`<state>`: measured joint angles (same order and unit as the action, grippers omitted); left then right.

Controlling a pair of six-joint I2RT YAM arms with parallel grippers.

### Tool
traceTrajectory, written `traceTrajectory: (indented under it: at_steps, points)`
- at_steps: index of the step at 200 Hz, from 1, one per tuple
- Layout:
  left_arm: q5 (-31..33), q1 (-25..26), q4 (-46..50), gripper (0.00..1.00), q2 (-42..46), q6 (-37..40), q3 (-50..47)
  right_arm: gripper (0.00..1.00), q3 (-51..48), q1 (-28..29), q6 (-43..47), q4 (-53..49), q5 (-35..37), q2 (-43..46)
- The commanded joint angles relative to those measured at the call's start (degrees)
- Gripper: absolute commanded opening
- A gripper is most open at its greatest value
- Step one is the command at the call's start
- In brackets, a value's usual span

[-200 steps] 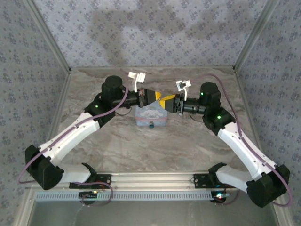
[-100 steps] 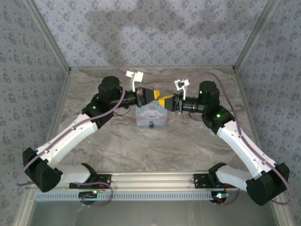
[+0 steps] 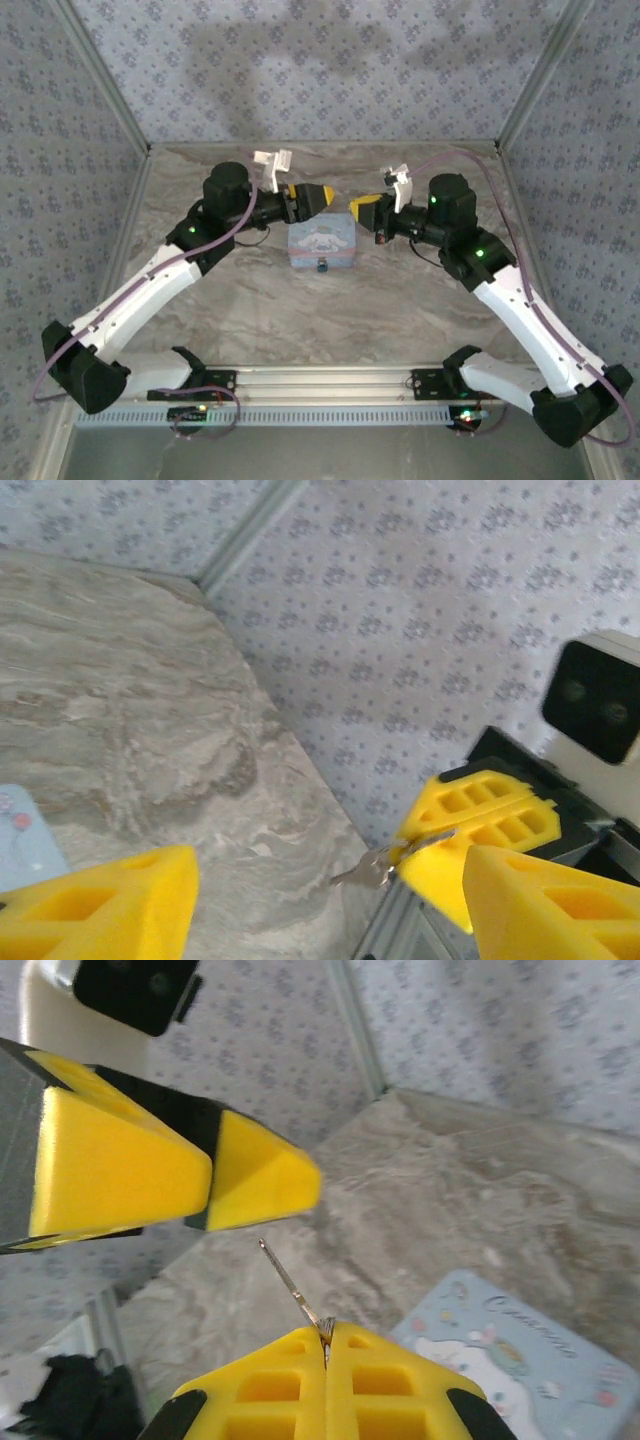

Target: Unlock a padlock with a key

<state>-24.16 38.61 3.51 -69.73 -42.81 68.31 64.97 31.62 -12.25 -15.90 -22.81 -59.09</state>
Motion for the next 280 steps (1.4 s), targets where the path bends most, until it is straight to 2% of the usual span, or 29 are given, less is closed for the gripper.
traceTrajectory:
  at_steps: [1, 30, 46, 68, 106, 185, 226, 248, 280]
  points:
    - [4.71, -0.03, 2.33, 0.73, 1.34, -1.97, -0.19, 0.0, 2.88, 3.02, 5.23, -6.4, 20.03, 0.14]
    - [8.53, 1.69, 2.69, 0.76, 0.69, -4.94, 0.35, 0.0, 5.51, 8.7, 8.56, -7.47, 36.13, -1.94]
    - [9.3, 2.71, 2.91, 0.77, -0.37, -5.83, 1.45, 0.0, 5.78, 11.78, 9.97, -6.58, 41.68, -3.18]
    - [9.32, 4.22, 2.73, 0.78, -2.0, -7.11, 2.9, 0.0, 6.31, 15.17, 11.6, -5.58, 45.64, -5.09]
    - [9.13, 5.0, 1.21, 0.76, -3.66, -8.89, 4.02, 0.0, 6.82, 18.11, 13.03, -4.33, 48.39, -7.13]
    - [10.44, 5.24, 0.3, 0.6, -5.73, -10.28, 5.14, 0.0, 5.71, 20.66, 13.83, -1.79, 46.95, -7.6]
    - [9.93, 5.2, -0.56, 0.49, -7.0, -10.99, 6.0, 0.0, 5.04, 21.46, 14.34, -0.85, 46.9, -7.62]
    - [9.41, 5.26, -0.78, 0.34, -7.43, -11.16, 6.39, 0.0, 4.73, 21.64, 14.36, -0.61, 47.44, -7.57]
    - [9.92, 5.2, -0.52, 0.24, -7.18, -11.27, 6.32, 0.0, 4.4, 21.9, 14.89, -0.24, 48.3, -7.53]
